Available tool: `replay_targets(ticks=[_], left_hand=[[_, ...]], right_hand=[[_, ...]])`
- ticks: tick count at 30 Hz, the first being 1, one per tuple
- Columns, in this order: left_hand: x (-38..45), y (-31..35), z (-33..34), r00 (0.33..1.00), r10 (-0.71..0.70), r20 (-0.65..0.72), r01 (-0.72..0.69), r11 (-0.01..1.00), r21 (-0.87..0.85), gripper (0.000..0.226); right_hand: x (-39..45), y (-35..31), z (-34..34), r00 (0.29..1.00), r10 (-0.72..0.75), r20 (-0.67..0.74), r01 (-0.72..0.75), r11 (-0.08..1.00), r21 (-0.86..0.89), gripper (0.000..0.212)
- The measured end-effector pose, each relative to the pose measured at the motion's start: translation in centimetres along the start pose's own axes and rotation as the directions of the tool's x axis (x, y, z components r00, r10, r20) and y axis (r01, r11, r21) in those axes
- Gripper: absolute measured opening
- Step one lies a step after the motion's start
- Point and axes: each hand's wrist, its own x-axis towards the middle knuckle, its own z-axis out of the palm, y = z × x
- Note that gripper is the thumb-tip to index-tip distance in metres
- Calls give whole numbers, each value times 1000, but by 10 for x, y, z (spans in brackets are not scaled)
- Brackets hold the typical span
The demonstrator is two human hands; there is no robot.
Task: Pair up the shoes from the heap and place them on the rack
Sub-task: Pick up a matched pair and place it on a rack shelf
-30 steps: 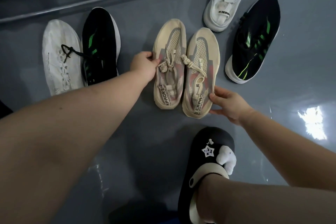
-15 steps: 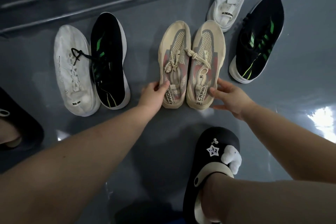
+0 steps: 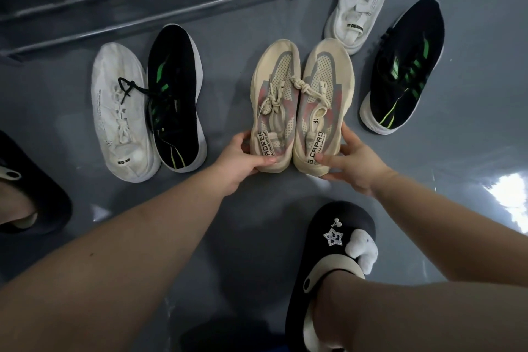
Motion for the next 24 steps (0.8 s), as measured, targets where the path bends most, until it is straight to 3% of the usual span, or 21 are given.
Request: replay_targets(ticks=[6, 24], left_hand=[[-19, 13, -8, 1000, 2, 30, 2, 993, -120, 75], [-146, 101, -53, 947, 318, -54, -312, 863, -397, 68]], right_hand=[[-16, -12, 0, 997, -6, 83, 0, 998, 66, 79], [-103, -162, 68, 939, -176, 295, 215, 971, -105, 65]])
